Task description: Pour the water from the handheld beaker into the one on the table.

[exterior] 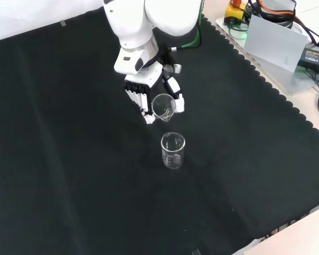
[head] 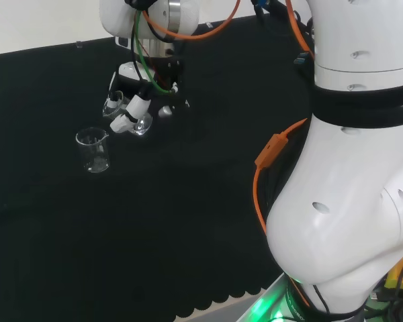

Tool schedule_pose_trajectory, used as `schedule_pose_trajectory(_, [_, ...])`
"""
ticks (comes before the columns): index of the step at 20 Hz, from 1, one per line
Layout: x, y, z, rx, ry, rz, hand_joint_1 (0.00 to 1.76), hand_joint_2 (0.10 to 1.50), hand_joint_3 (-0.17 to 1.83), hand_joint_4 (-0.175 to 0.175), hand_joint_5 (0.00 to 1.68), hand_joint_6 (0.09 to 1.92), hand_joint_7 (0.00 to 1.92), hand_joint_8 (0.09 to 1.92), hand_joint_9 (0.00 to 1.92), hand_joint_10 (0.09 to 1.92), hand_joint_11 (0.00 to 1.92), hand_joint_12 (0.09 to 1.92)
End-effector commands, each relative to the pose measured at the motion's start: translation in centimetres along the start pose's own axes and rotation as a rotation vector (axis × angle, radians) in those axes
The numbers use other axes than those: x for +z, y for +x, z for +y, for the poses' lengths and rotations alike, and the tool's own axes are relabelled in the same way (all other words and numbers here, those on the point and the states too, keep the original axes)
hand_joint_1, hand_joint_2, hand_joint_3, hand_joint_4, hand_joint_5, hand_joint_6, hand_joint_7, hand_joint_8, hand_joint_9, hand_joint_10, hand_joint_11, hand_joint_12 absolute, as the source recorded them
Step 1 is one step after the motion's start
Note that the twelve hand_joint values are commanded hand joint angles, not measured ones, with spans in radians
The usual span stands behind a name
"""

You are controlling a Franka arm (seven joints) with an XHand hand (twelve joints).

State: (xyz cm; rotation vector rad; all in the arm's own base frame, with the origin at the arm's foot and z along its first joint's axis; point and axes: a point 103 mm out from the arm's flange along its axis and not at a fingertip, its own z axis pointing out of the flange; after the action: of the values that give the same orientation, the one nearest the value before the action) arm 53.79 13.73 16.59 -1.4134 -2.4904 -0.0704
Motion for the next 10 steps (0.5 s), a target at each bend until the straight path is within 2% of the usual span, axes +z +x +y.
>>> schedule_pose_trajectory(1, [0.11,0.88,0.73,0.0,0.039,-0.049,1.2,0.53,0.74,0.05,1.6,0.09,1.88,0.09,1.88,0.09,1.63,0.59])
schedule_pose_trajectory(6, [0.09,1.34,1.13,0.003,0.066,-0.11,1.2,0.53,0.74,0.049,1.6,0.09,1.88,0.09,1.88,0.09,1.63,0.59])
schedule_pose_trajectory(10, [0.15,1.43,1.39,0.015,0.096,-0.131,1.2,0.53,0.74,0.049,1.6,0.09,1.88,0.09,1.88,0.09,1.63,0.59])
